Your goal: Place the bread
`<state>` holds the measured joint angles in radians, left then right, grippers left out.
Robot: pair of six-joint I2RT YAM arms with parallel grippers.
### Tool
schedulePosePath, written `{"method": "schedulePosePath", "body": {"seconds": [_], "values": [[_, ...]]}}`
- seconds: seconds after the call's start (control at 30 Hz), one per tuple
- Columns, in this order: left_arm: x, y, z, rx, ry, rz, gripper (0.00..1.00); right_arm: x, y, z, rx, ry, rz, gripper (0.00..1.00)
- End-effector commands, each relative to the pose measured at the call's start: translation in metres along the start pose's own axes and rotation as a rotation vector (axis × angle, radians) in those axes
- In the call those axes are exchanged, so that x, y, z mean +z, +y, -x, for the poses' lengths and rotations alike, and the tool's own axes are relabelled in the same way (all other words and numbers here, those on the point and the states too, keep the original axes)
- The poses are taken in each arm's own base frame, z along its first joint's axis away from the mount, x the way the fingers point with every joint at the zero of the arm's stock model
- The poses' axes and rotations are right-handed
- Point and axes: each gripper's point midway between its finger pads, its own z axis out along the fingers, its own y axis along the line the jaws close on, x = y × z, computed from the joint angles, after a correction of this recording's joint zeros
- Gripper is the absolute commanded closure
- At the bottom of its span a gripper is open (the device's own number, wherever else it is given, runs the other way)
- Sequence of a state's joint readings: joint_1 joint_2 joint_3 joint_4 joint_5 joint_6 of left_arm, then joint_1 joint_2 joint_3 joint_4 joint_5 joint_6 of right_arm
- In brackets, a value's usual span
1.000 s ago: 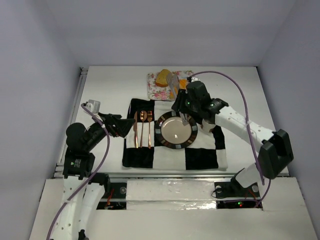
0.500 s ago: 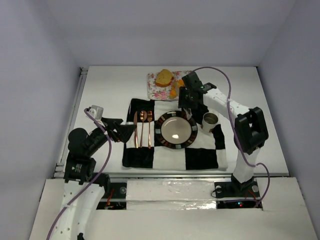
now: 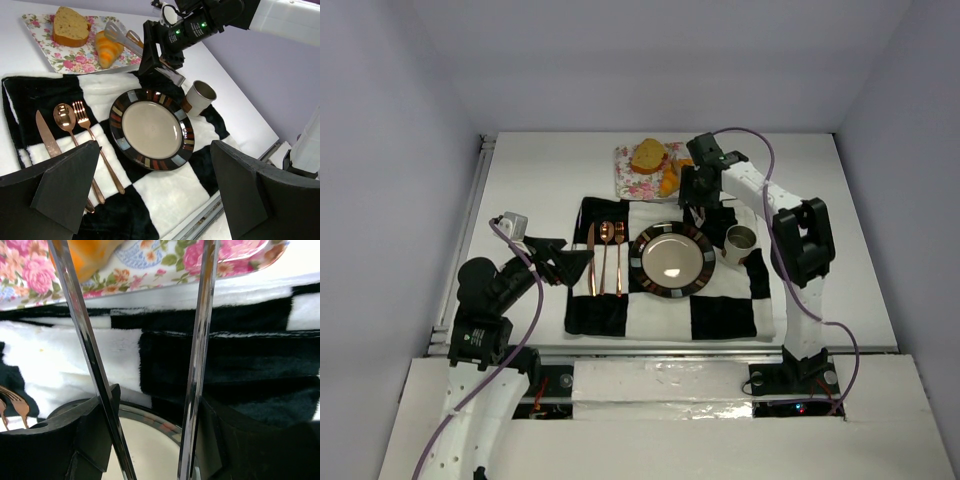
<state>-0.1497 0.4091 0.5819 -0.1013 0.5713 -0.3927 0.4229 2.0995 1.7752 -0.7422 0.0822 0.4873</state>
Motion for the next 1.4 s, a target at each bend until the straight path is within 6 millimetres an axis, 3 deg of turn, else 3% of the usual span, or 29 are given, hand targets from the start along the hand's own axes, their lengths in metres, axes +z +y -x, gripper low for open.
{"method": "schedulePosePath", "body": {"seconds": [0.0,0.13,0.23,0.47,0.6,0.7,0.73,0.83,0.93,0.97,1.0,1.13,1.2,1.37], "values": [[0.0,-0.005,0.008,0.041,-0.041,-0.025,0.07,-0.011,0.015,0.011,-0.02,-0.012,0.058,0.38],[0.001,-0.005,0.008,0.037,-0.04,-0.025,0.08,-0.009,0.027,0.007,-0.025,0.011,0.129,0.41],[0.0,-0.005,0.009,0.038,-0.044,-0.023,0.08,-0.008,0.03,0.006,-0.015,0.023,0.166,0.52],[0.0,-0.004,0.009,0.038,-0.046,-0.019,0.08,-0.032,0.029,0.01,-0.002,-0.035,0.216,0.72],[0.0,-0.004,0.008,0.037,-0.044,-0.018,0.08,-0.06,0.031,0.019,-0.003,-0.101,0.249,0.73],[0.0,-0.003,0.009,0.035,-0.045,-0.015,0.08,-0.089,0.033,0.017,-0.009,-0.128,0.296,0.73],[0.0,-0.003,0.009,0.035,-0.046,-0.014,0.09,-0.107,0.035,0.017,-0.012,-0.151,0.326,0.74],[0.0,-0.003,0.009,0.036,-0.046,-0.012,0.09,-0.113,0.035,-0.02,-0.042,-0.117,0.35,0.75],[0.0,-0.002,0.008,0.033,-0.045,-0.01,0.09,-0.128,0.037,-0.07,-0.085,-0.085,0.393,0.75],[0.001,-0.003,0.009,0.032,-0.044,-0.011,0.09,-0.147,0.04,-0.077,-0.084,-0.119,0.43,0.75],[0.001,-0.002,0.008,0.032,-0.041,-0.01,0.09,-0.14,0.032,-0.103,-0.085,-0.076,0.417,0.75],[0.001,-0.001,0.007,0.029,-0.039,-0.009,0.09,-0.165,0.037,-0.163,-0.101,-0.042,0.486,0.74],[0.002,-0.001,0.007,0.028,-0.037,-0.01,0.09,-0.174,0.035,-0.178,-0.081,-0.041,0.494,0.74],[0.002,-0.001,0.007,0.028,-0.036,-0.011,0.09,-0.164,0.025,-0.213,-0.087,0.008,0.454,0.73]]}}
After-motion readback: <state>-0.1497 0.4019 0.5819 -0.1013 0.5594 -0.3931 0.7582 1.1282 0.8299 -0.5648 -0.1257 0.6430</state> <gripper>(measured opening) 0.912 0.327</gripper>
